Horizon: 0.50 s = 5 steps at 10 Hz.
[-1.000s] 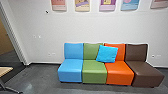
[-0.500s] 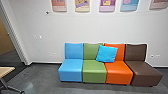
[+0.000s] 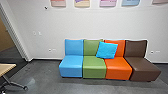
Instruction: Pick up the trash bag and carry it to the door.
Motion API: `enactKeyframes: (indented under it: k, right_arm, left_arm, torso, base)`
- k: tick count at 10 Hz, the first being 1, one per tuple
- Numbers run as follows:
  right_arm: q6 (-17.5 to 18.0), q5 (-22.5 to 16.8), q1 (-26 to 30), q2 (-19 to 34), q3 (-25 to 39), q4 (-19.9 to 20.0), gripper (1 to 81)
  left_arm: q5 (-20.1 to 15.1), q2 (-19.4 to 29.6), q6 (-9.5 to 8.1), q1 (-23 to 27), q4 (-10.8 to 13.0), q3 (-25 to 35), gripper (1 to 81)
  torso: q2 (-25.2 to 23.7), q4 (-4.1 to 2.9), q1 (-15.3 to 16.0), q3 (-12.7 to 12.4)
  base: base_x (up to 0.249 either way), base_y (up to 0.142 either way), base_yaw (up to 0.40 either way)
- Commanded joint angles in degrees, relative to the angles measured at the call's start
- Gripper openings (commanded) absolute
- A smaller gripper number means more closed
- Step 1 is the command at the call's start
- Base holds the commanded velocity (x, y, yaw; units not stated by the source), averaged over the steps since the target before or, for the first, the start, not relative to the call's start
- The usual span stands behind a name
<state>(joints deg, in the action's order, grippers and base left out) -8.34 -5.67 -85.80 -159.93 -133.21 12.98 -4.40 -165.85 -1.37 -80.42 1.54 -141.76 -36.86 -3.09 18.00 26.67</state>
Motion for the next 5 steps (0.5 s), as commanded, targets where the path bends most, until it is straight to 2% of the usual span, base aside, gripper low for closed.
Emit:
enactKeyframes:
  k: [1,4,5]
  right_arm:
    - [-0.2,-4.3,2.1,-0.6,-0.6,-0.3,81.1]
    - [-0.2,-4.3,2.1,-2.0,-2.9,-0.4,81.1]
    - [-0.2,-4.3,2.1,-2.1,-2.9,-0.4,81.1]
  left_arm:
    - [-4.2,-1.7,0.40,2.6,0.7,-2.6,1.0]
    - [-4.3,-2.9,0.40,2.6,1.1,-4.8,1.0]
    - [-4.4,-3.0,0.40,2.6,1.1,-4.8,1.0]
  torso:
    - [5.6,0.00,-3.6,0.0]
    - [11.9,0.00,-7.7,0.0]
    - [13.8,0.00,-8.9,-2.9]
  base:
    - [0.000,0.000,0.000]
    - [0.000,0.000,0.000]
    - [0.000,0.000,0.000]
